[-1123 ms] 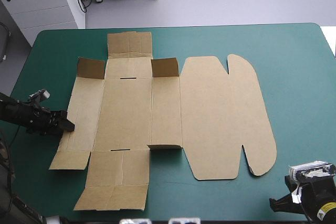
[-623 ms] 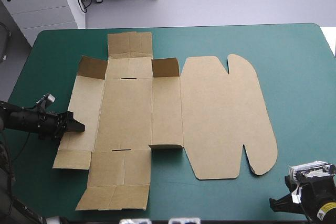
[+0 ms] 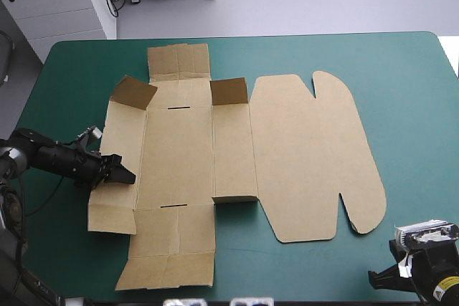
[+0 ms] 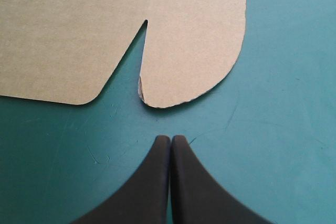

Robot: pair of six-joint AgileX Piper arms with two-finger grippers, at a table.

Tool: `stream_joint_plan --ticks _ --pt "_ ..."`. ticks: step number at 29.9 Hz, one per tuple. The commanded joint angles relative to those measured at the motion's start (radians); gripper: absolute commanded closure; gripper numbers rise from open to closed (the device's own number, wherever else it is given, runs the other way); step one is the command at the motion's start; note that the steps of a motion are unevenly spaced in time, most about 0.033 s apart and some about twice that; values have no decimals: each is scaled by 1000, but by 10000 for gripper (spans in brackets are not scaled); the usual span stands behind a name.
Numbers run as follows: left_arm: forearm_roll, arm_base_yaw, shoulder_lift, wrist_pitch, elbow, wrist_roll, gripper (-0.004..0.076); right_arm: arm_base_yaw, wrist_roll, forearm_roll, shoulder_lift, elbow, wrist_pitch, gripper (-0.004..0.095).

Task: Fold the box

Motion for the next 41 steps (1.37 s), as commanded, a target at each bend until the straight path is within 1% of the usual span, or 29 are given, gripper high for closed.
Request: stream_joint_plan --ticks 1,6,7,10,12,14,19,21,24,27,31,35,41 --pt "-13 -11 -19 50 -10 -3 507 -7 -3 -11 12 -25 -53 922" --pt "-100 -11 -19 41 -10 -3 717 -7 -3 -11 12 -25 -53 922" --pt "-122 -11 -19 40 -12 -1 729 -7 -3 -11 12 -25 -53 922" --pt "-174 -11 -19 41 -33 2 731 -7 -3 -11 12 -25 -53 922" --pt "-163 -11 -23 50 -71 2 731 -7 -3 -11 12 -25 -53 922" --pt "-158 -11 -31 67 -126 2 731 -7 -3 -11 12 -25 -53 922" --pt "-161 -41 -83 55 -279 10 731 -7 -3 -11 12 -25 -53 922" --pt "-148 -70 -105 53 -337 41 731 -7 -3 -11 12 -25 -53 922" --pt "-54 -141 -143 29 -426 79 731 -7 -3 -11 12 -25 -53 922" --pt "93 -237 -189 -23 -510 77 731 -7 -3 -11 12 -25 -53 922" --pt "206 -362 -235 -47 -601 79 731 -7 -3 -11 12 -25 -53 922" --pt "335 -482 -268 -77 -659 80 731 -7 -3 -11 12 -25 -53 922" --pt "589 -713 -296 -118 -704 78 731 -7 -3 -11 12 -25 -53 922"
